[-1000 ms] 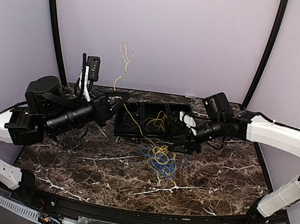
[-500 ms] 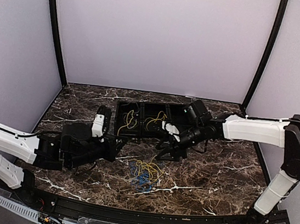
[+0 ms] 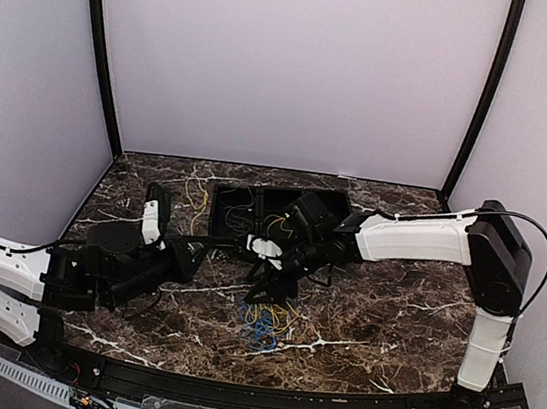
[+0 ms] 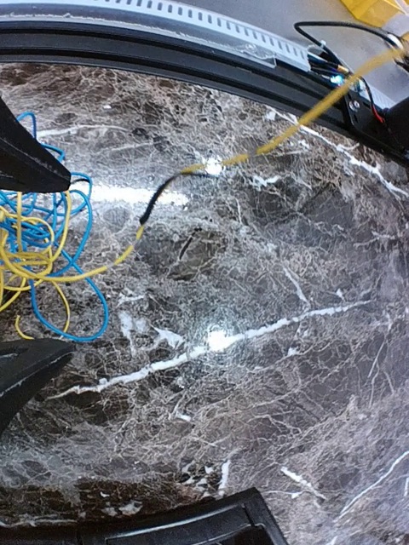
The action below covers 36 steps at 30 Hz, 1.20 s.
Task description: Untangle the cables
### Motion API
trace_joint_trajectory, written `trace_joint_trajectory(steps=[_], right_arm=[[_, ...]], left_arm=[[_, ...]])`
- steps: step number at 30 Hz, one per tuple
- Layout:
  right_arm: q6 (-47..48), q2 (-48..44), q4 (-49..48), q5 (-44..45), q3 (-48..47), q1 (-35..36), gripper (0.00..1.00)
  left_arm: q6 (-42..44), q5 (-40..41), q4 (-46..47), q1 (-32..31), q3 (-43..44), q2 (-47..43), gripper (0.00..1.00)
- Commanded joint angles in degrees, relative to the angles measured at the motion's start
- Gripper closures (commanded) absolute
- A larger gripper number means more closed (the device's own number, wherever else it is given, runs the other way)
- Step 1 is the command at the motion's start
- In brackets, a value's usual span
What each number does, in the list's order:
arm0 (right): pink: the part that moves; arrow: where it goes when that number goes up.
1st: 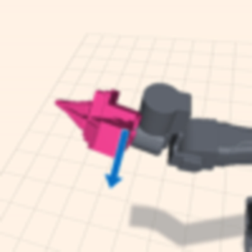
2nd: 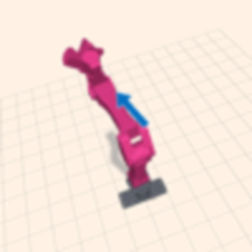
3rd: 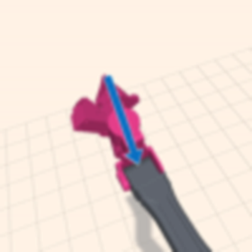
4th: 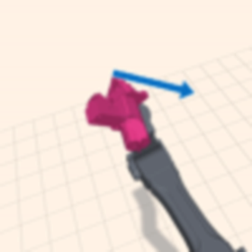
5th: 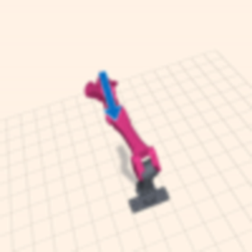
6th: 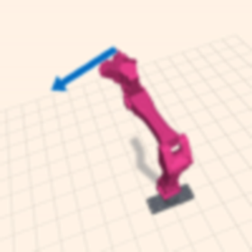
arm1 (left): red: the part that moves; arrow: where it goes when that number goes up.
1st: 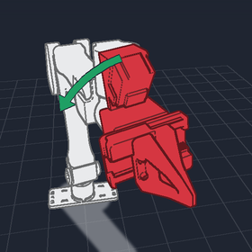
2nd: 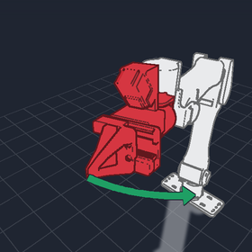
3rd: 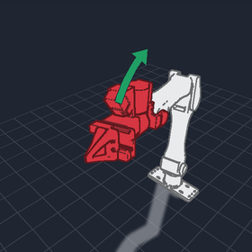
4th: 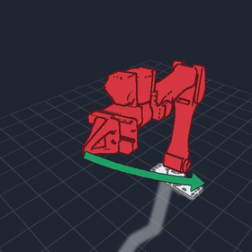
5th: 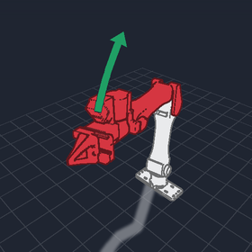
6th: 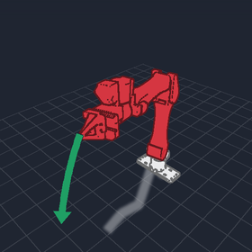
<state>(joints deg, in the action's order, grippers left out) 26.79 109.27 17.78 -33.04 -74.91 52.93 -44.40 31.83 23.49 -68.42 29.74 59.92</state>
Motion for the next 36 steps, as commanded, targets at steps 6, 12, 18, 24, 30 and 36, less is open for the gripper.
trace_joint_trajectory(steps=[6, 12, 18, 24, 30, 36], right_arm=[[-3.5, 6.9, -1.3, -0.6, -1.8, 0.9, 0.76], [-3.6, 7.8, -0.6, -0.8, 0.5, 1.0, 0.86], [-3.8, 8.4, 0.0, -0.6, 1.9, 0.8, 0.85], [-4.5, 9.7, 0.5, 0.2, 1.6, 0.9, 0.86], [-4.8, 12.1, 3.5, 2.0, -0.1, 0.9, 0.78], [-4.4, 10.6, 3.4, 2.9, 1.5, 0.2, 0.73]], left_arm=[[0.2, 4.1, -2.6, -0.3, -0.8, -6.3, 1.00], [9.1, 9.2, -10.5, -0.3, 4.7, -15.2, 1.00], [23.0, 17.0, -21.7, -0.3, 18.7, -24.1, 1.00], [29.4, 20.3, -26.8, -0.3, 27.5, -28.8, 1.00], [31.4, 19.5, -27.7, -0.3, 30.8, -28.9, 1.00], [40.6, 19.4, -25.1, -0.3, 41.2, -26.2, 1.00]])
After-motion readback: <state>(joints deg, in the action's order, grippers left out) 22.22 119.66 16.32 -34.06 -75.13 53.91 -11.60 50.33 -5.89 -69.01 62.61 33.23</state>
